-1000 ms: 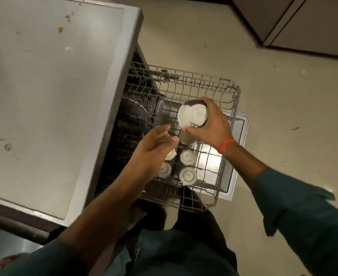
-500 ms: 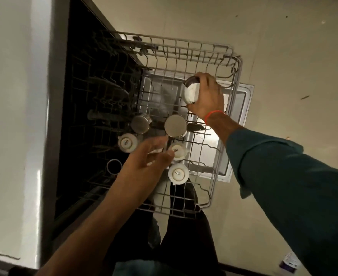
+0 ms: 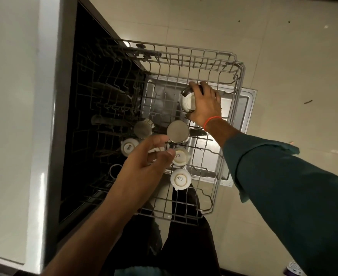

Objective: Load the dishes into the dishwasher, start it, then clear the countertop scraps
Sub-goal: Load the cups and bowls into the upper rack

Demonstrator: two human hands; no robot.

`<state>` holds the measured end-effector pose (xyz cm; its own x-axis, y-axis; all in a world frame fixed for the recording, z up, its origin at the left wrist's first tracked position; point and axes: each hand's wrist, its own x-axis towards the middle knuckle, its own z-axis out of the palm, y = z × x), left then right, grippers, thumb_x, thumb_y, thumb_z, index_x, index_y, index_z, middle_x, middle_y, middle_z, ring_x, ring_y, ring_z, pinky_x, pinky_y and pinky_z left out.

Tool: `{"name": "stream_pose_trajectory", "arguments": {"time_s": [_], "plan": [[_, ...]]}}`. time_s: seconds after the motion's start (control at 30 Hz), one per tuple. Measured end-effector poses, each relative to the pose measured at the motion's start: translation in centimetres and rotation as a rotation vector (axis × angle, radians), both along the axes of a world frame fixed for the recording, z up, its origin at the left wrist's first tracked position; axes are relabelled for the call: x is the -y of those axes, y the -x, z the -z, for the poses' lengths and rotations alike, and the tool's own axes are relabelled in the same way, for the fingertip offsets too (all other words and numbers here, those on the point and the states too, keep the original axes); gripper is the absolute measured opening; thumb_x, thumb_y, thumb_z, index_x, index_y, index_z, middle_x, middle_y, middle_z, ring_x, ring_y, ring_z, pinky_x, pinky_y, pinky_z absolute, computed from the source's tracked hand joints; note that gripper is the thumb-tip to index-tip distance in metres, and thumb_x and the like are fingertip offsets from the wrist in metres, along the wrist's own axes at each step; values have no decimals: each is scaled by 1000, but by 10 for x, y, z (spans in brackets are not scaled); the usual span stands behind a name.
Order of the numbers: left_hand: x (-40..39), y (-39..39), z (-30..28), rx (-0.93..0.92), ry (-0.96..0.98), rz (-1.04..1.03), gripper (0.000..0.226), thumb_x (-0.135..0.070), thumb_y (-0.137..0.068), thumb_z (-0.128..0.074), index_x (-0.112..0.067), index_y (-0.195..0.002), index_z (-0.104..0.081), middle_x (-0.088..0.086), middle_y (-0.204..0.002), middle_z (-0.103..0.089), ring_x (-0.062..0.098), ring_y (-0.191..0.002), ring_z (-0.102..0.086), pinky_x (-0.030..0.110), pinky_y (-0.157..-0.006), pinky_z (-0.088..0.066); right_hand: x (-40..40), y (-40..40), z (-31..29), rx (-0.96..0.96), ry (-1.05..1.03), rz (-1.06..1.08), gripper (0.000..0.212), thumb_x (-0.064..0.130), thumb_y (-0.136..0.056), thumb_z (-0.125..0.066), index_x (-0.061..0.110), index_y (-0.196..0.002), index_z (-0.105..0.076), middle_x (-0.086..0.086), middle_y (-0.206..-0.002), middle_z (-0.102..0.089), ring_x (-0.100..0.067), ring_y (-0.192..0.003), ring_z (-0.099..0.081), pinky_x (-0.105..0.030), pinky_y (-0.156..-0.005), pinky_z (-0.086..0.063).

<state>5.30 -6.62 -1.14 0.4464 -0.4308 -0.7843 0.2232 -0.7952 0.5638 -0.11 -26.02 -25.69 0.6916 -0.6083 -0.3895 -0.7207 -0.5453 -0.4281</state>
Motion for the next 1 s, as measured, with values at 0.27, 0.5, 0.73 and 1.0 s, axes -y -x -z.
{"name": "stream_pose_trajectory", "arguments": {"time_s": [0.27, 0.5, 0.73, 1.0], "plan": [[-21, -4, -25, 74, 82, -25, 34, -38, -97, -65, -47, -130, -59, -26, -121, -64, -12, -112, -60, 27, -92, -53, -19, -4, -59, 200, -34, 204, 108, 48, -70, -85, 31, -157, -24, -13, -163, -22, -31, -151, -21, -53, -120, -19], [-64, -11, -59, 207, 195, -75, 39, -37, -97, -66, -46, -133, -54, -27, -128, -57, -11, -117, -57, 19, -88, -52, -81, -14, -157, 567, -123, 249, 98, 53, -75, -79, 32, -155, -27, -4, -159, -28, -21, -149, -24, -49, -119, -27], [-142, -22, -97, 308, 366, -178, 38, -23, -99, -67, -38, -131, -56, -19, -128, -58, -6, -116, -60, 20, -88, -54, -182, -21, -251, 722, -168, 109, 85, 44, -84, -79, 23, -154, -34, 10, -151, -35, -3, -142, -31, -19, -116, -27], [-294, -29, -121, 395, 420, -417, 40, -32, -99, -65, -45, -136, -53, -22, -132, -58, -4, -124, -57, 21, -96, -52, -342, -34, -301, 688, -354, -215, 69, 47, -84, -72, 27, -144, -46, 10, -142, -47, -1, -134, -42, -22, -107, -40]]}}
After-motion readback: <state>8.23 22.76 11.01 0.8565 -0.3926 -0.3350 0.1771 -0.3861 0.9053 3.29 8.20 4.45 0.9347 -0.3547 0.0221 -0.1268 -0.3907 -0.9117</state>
